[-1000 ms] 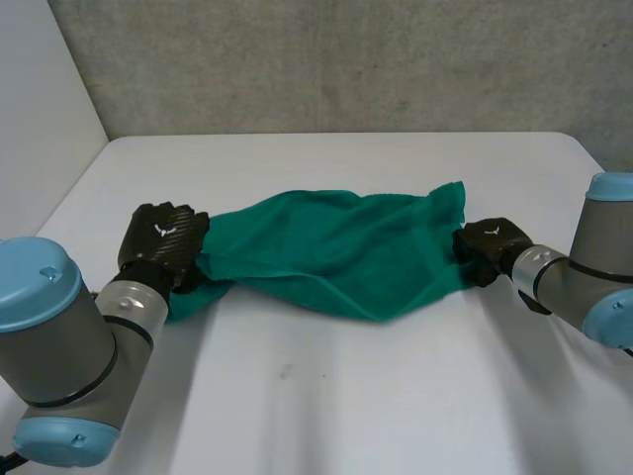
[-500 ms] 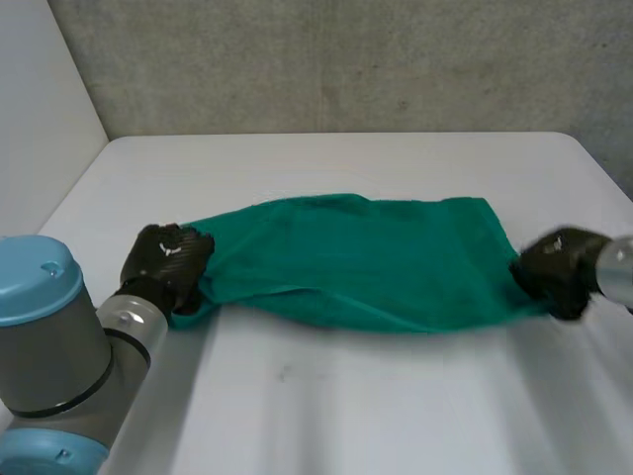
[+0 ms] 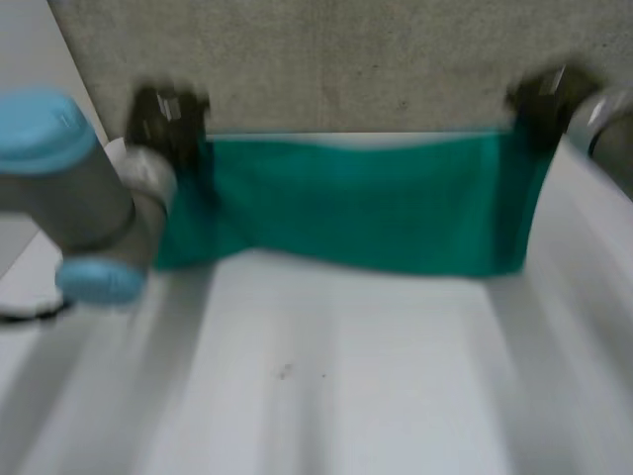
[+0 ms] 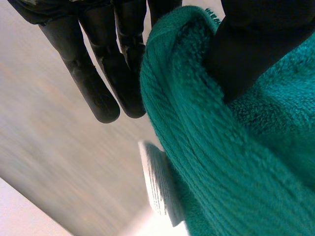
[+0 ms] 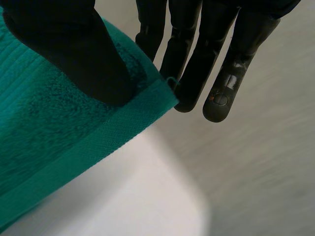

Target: Fold the towel.

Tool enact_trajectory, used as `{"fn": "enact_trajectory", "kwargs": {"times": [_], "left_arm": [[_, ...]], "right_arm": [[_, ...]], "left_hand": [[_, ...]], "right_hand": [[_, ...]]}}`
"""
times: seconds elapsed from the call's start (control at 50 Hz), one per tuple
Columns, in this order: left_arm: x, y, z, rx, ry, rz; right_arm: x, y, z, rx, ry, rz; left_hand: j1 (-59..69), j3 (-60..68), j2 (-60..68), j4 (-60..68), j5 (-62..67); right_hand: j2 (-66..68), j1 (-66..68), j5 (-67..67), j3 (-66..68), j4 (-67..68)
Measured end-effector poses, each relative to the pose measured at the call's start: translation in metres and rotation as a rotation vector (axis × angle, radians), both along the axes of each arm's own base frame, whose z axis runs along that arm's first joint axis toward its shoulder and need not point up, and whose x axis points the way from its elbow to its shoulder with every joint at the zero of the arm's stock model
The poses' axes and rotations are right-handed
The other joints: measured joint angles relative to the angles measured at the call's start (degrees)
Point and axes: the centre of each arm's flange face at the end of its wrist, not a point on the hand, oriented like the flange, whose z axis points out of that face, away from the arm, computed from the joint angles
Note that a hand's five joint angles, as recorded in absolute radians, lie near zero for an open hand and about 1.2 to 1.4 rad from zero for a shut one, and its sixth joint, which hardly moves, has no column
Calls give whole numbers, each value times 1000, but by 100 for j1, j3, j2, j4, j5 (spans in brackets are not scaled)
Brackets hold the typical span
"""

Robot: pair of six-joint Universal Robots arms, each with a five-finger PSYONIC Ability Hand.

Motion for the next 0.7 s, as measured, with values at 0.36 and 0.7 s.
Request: {"fn": "enact_trajectory", "kwargs": {"times": [0.36, 0.7], "left_arm": [[34, -4, 96, -376, 303, 23], [46, 53, -135, 349, 60, 53]], "right_arm": [[-5, 34, 91, -443, -330, 56], [-3, 49, -156, 328, -149, 37]], "left_hand": [[0, 0, 9, 15, 0], [0, 1, 11, 17, 0]], "right_hand": [[0, 0, 0, 0, 0], [0, 0, 21, 0, 8]]}}
